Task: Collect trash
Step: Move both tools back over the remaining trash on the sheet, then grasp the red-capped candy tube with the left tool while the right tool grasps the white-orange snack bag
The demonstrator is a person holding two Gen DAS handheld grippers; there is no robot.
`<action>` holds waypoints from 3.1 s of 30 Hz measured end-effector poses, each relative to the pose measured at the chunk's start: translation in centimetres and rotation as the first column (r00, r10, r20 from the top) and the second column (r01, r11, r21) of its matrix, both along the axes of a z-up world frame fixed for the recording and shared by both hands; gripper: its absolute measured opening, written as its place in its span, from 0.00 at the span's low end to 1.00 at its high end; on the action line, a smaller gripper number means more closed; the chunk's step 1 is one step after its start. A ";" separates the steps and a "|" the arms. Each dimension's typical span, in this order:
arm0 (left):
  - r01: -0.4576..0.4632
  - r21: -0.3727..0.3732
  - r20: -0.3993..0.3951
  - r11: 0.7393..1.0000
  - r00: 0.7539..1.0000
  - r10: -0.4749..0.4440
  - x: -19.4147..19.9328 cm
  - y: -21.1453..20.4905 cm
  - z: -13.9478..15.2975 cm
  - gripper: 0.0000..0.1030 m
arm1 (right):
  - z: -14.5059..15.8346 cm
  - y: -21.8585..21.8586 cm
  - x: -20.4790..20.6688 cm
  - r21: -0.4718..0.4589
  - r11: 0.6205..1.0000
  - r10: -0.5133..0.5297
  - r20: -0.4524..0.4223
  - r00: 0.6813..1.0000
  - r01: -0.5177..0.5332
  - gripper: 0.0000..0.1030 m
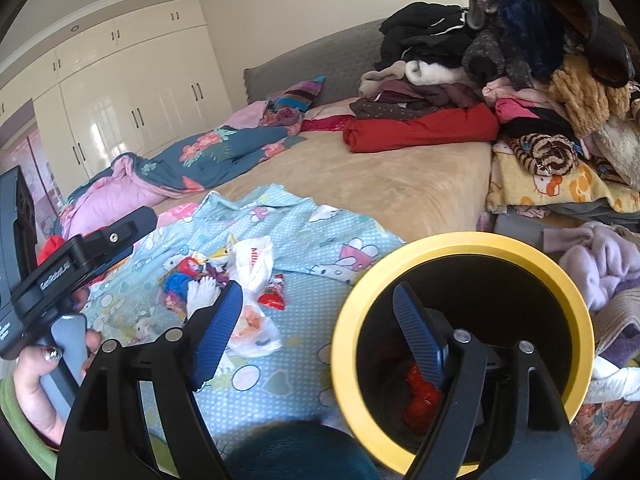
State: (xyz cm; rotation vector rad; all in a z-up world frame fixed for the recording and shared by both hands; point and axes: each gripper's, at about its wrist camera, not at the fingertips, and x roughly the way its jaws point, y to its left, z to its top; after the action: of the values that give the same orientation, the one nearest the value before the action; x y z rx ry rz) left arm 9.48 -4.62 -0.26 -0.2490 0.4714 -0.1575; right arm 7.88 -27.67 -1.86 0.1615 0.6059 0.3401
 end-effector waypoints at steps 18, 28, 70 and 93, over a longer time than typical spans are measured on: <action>-0.113 -0.039 -0.029 0.993 0.993 0.112 0.8 5.3 -0.9 0.89 | -0.7 5.8 0.5 -0.054 0.992 0.115 -0.008 0.993 -0.115 0.79; -0.196 -0.080 -0.079 0.977 0.979 0.190 1.2 8.8 -2.4 0.89 | -2.0 8.3 1.8 -0.068 0.988 0.138 -0.053 0.989 -0.142 0.80; -0.458 -0.532 -0.492 0.712 0.852 0.181 9.0 19.6 -13.7 0.56 | -9.4 11.8 8.0 -0.033 0.993 0.101 -0.326 0.940 -0.118 0.62; -0.354 -0.612 -0.363 0.707 0.920 0.147 7.0 19.5 -9.7 0.27 | -7.8 11.6 5.9 0.029 0.981 0.193 -0.232 0.953 -0.192 0.35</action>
State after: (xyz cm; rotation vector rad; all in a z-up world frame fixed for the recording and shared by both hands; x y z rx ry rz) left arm 16.48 14.86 -9.96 -1.0665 0.6561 -0.0092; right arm 13.78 -16.10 -9.65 0.1493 0.8569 0.5163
